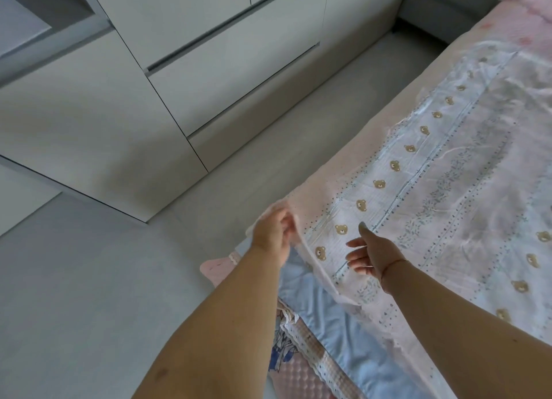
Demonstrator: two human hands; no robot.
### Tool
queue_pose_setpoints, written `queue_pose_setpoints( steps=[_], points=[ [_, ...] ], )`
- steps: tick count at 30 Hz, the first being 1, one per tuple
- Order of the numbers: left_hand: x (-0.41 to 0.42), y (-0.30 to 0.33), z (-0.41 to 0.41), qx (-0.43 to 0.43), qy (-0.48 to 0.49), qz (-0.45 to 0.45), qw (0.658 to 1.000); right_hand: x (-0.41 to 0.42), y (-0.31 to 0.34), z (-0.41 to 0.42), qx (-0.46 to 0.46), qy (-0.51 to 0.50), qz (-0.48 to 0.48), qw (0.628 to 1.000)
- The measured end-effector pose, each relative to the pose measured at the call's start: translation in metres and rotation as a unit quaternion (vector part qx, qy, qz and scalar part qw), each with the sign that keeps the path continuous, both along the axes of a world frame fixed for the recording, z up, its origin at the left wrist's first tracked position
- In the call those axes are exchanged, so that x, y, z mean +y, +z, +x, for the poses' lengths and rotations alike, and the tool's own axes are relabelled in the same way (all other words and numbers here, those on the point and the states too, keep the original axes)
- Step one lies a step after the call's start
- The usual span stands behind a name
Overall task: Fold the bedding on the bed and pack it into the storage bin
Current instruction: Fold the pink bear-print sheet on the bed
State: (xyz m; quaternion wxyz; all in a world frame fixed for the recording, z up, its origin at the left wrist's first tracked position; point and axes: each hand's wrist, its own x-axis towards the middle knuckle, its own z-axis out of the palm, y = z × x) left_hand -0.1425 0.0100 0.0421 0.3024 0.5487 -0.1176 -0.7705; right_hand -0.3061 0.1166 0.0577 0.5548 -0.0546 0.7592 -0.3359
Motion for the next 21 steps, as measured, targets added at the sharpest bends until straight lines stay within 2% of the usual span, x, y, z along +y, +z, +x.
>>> queue_pose_setpoints(
  steps=[3, 4, 6, 11, 17, 19, 21],
  points=[
    [0.029, 0.020, -0.032, 0.065, -0.082, -0.004, 0.995, -0.016, 0.008, 0.000, 0.050, 0.024, -0.055, 0.997],
    [0.037, 0.024, -0.036, 0.080, -0.079, 0.006, 0.994, -0.020, 0.010, 0.000, 0.056, 0.054, -0.068, 0.995],
    [0.045, 0.026, -0.037, 0.098, -0.054, 0.014, 0.994, -0.026, 0.011, 0.003, 0.011, 0.086, -0.078, 0.993],
    [0.035, 0.018, -0.027, 0.107, 0.008, 0.047, 0.993, -0.034, 0.002, 0.018, -0.076, 0.018, -0.107, 0.991],
    [0.028, 0.017, -0.018, 0.117, 0.013, 0.047, 0.992, -0.041, -0.005, 0.030, 0.059, 0.062, -0.104, 0.991],
    [0.023, 0.015, -0.014, 0.112, 0.019, 0.045, 0.993, -0.042, 0.000, 0.028, 0.052, 0.061, -0.117, 0.990],
    [0.012, 0.012, -0.010, 0.105, 0.035, 0.046, 0.993, -0.041, 0.008, 0.028, 0.000, 0.075, -0.139, 0.987]
  ],
)
